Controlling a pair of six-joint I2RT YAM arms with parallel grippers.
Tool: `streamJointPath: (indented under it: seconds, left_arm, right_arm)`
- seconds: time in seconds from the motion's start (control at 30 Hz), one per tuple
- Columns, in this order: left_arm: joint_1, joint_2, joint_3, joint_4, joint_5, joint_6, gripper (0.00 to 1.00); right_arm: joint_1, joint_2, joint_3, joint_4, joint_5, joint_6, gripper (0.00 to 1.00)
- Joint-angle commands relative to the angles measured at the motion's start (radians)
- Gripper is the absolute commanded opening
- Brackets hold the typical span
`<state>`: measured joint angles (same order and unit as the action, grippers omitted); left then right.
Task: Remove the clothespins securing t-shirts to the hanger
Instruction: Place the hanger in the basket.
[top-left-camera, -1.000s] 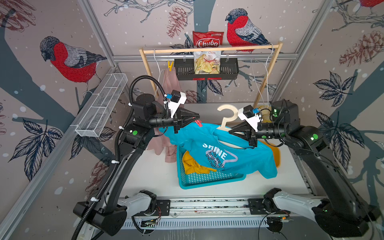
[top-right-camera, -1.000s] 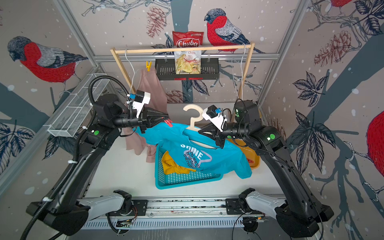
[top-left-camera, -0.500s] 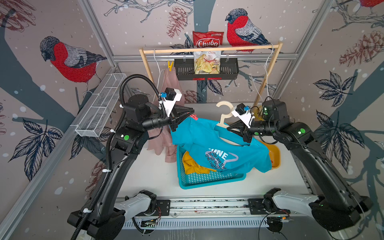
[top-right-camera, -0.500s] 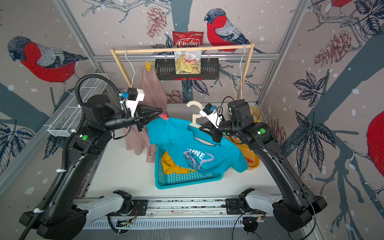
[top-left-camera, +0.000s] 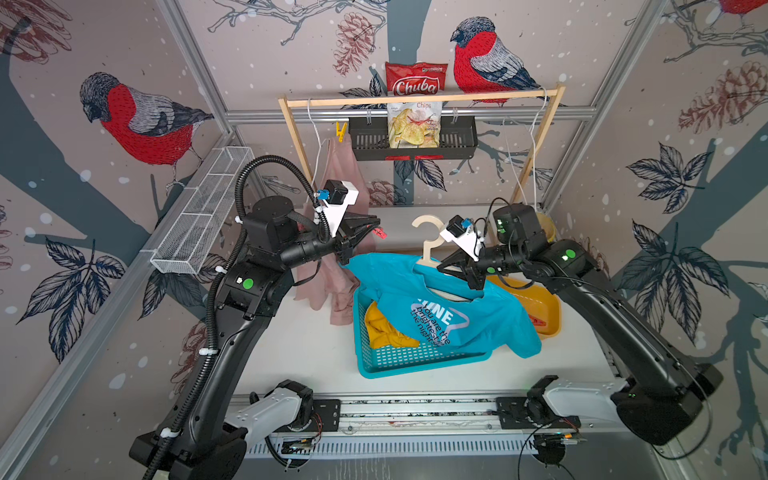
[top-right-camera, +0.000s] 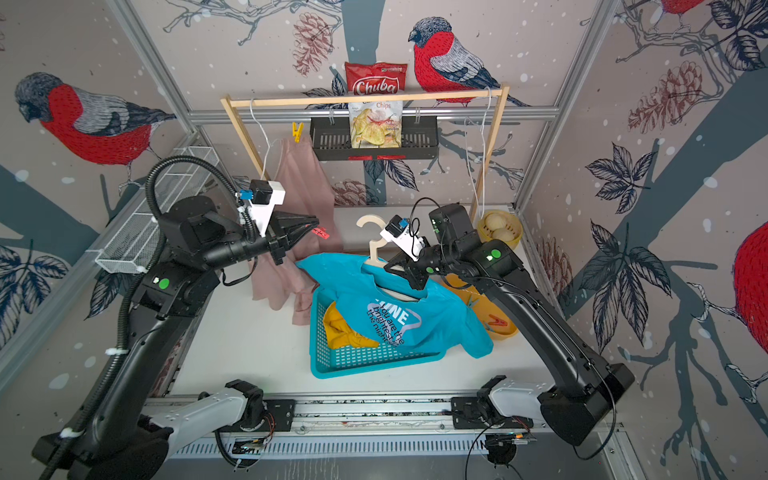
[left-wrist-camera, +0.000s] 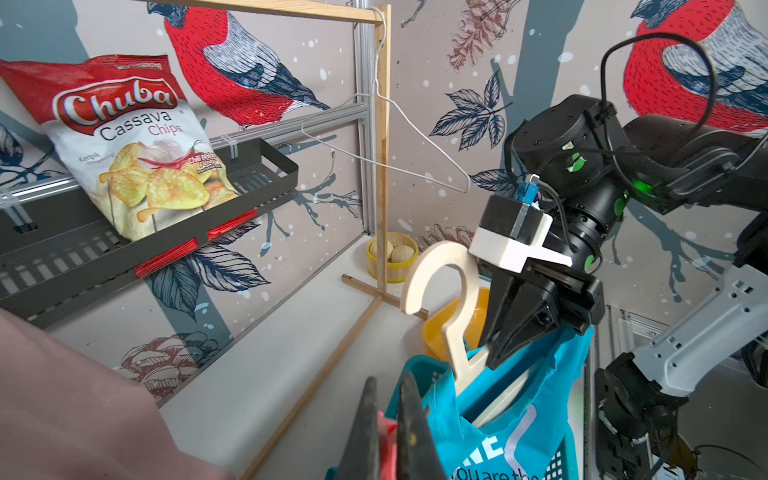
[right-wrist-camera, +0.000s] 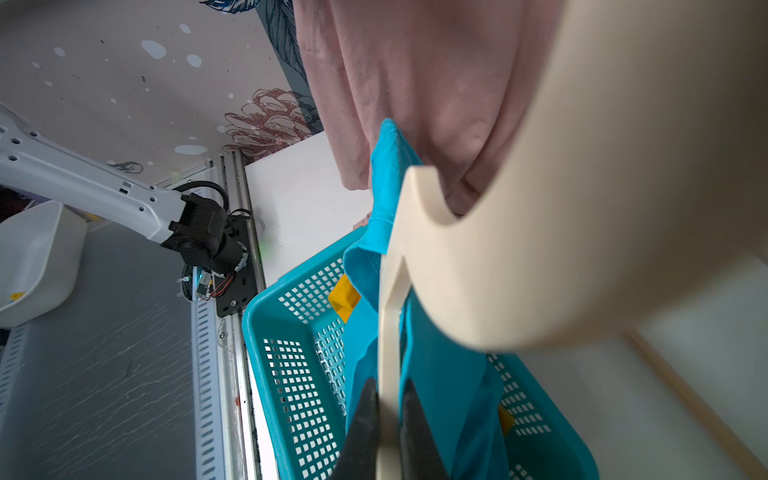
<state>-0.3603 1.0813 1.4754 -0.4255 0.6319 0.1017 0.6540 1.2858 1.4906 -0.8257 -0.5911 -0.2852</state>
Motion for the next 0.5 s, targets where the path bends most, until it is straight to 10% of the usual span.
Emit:
streamJointPath:
  seconds: [0.0,0.47]
  left_arm:
    - [0.003,-0.013,-0.011,0.048,-0.084,-0.011,0.0]
    - [0.003,-0.136,-0.112,0.214,-0.471,-0.053,0.0]
  right_arm:
    - [0.012,-0.001,0.004,0.054,-0.095,0.025,0.0]
    - [0.019,-0.118,0.029,0.11,-0.306,0.105,0.0]
